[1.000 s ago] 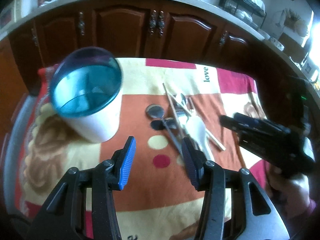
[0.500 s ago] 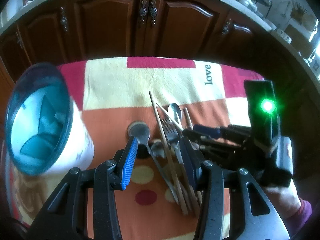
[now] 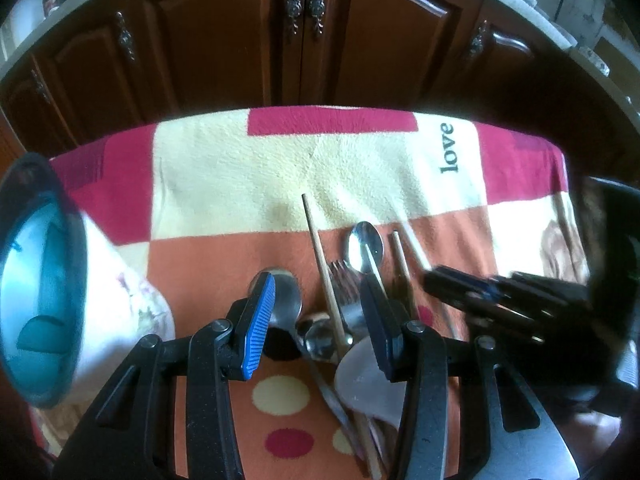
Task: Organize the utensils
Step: 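Grasp a wooden chopstick with the right tool while the left tool grasps another chopstick, then lift both chopsticks and carry them over the white cup with both tools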
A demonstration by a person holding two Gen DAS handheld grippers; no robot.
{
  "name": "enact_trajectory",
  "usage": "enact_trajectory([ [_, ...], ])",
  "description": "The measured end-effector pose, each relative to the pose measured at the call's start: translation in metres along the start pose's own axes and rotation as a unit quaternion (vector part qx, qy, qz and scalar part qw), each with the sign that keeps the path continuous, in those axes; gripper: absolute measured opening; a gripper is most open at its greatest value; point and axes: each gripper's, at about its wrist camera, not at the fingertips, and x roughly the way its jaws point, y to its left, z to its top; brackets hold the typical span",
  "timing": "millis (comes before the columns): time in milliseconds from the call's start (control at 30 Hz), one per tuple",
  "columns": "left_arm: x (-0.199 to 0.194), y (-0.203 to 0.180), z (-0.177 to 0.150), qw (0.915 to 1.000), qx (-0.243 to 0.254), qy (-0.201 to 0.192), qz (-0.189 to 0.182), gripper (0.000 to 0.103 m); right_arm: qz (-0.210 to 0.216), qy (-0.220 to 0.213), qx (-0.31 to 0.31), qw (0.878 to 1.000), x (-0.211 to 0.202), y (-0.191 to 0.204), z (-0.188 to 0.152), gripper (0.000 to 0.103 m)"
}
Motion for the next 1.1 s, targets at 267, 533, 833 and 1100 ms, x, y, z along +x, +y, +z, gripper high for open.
enact_trajectory([
  [267,0.034,0.002,0.013,0.9994,-0.019,0.022,0.016,0.043,-0.001,-0.001,0.028,1.0,-0.013,-0.021,-0.018,0.006],
  [533,0.054,-0.003,0.022,0.999,-0.018,0.039,0.013,0.031,-0.034,0.029,0.007,0.999,0.003,-0.018,-0.009,0.027],
  [833,0.046,-0.001,0.022,0.9986,-0.007,0.027,-0.045,0.005,-0.063,0.012,-0.014,0.998,0.012,-0.013,0.002,0.006],
  [1100,-0.022,0.008,0.01,0.9939,0.002,-0.02,-0.109,0.004,-0.026,-0.059,0.026,0.998,-0.054,-0.015,-0.019,0.006],
])
